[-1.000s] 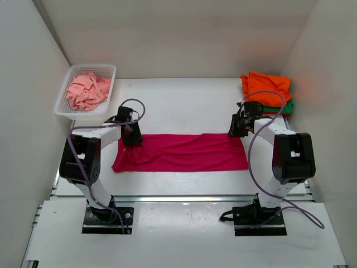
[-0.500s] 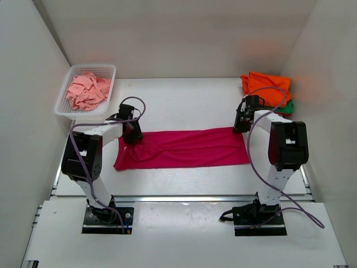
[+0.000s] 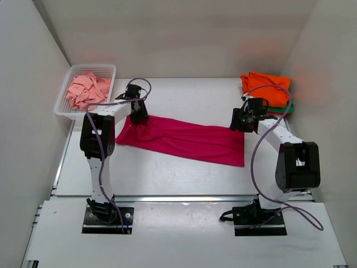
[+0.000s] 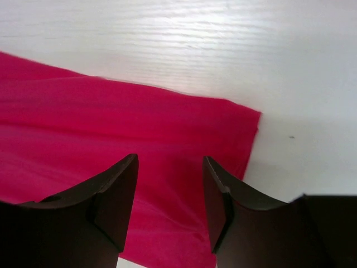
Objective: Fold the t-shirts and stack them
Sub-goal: Rotate the tshirt 90 degrees
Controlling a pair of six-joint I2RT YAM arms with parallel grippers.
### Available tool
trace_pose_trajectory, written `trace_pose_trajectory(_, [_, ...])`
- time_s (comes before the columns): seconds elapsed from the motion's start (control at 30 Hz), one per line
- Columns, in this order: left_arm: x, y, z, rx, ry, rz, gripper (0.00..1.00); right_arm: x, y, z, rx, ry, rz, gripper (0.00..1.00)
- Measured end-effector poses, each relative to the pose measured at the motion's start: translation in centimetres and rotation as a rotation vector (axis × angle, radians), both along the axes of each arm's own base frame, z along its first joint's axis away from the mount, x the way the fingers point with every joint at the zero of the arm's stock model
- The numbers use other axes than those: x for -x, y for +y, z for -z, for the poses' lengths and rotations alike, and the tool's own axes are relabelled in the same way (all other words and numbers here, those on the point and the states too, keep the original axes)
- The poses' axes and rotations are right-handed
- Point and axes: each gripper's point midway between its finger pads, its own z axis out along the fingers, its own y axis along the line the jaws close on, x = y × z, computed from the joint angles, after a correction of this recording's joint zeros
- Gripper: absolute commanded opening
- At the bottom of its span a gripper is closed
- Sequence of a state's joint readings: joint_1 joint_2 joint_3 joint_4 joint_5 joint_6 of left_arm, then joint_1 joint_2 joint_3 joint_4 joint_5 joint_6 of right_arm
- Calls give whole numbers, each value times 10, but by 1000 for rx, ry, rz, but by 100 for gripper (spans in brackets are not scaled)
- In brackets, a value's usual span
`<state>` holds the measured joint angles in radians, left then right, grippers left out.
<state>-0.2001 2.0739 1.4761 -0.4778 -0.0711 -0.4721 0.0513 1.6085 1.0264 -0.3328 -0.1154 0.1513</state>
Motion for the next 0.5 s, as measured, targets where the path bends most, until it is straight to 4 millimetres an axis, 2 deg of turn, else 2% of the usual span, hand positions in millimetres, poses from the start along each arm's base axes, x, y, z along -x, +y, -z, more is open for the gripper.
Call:
trace_pose_trajectory(0.1, [-19,-6,-1,2,-1,4,53,-4,9,-9,-23,-46,-38,45])
trace_pose_trajectory(0.2, [-36,-13,-3,6,-7,13,52,1,12,10,-28,10,-48,44])
trace_pose_trajectory(0.27, [-50,-21,-7,10,-15,23,52,15,16,28,-30,67,-49,45])
trace_pose_trajectory(0.33, [-67,-31,-12,14,-23,37,52,39,27,46,-35,136,-68,45])
trace_pose_trajectory(0.4, [-89,-46,-17,27,-48,60,52,48,41,45,-39,129,-90,45])
trace_pose_trajectory(0.5, [-122,-71,-24,54,-99,97,51,76,69,46,-58,142,-140,45])
